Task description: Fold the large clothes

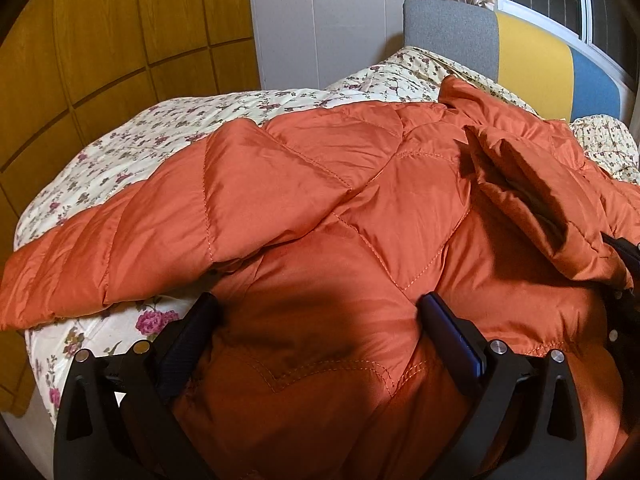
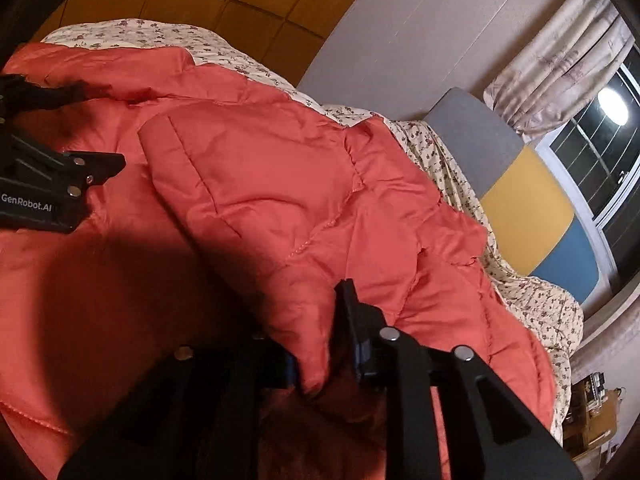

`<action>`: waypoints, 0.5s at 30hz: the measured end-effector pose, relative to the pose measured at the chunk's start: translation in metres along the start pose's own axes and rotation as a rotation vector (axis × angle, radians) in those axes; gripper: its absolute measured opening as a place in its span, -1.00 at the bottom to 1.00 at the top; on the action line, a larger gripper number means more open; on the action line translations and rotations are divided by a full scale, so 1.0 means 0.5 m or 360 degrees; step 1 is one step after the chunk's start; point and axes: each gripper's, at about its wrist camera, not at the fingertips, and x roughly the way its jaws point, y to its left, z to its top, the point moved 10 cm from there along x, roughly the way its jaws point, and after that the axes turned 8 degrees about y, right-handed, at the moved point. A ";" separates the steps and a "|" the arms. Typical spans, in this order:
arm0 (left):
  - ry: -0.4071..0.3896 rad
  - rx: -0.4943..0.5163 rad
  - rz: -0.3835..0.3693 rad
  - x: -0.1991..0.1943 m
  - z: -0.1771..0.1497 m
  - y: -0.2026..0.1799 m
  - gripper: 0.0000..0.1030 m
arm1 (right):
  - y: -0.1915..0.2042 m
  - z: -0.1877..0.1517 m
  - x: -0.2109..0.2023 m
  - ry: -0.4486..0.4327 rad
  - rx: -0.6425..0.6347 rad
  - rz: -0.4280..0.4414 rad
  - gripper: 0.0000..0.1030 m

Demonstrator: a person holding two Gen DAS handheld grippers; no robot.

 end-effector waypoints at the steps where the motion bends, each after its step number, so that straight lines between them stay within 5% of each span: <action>1: 0.0001 -0.0001 -0.0001 0.000 0.000 0.000 0.94 | -0.001 0.002 -0.014 -0.0015 0.0023 0.0014 0.22; 4: 0.0002 -0.0002 -0.0003 0.000 -0.001 0.000 0.94 | -0.053 -0.007 -0.086 -0.0156 0.0217 0.0197 0.32; 9: 0.0000 0.0009 0.0018 -0.003 -0.001 0.000 0.94 | -0.205 -0.065 -0.162 -0.0305 0.0701 0.0228 0.15; 12: -0.0040 0.0044 0.0105 -0.031 0.008 0.001 0.94 | -0.344 -0.144 -0.118 -0.0197 0.1161 0.0124 -0.20; 15: -0.0225 0.0059 0.0081 -0.105 0.043 -0.013 0.92 | -0.437 -0.226 -0.056 -0.0017 0.1519 0.0051 -0.47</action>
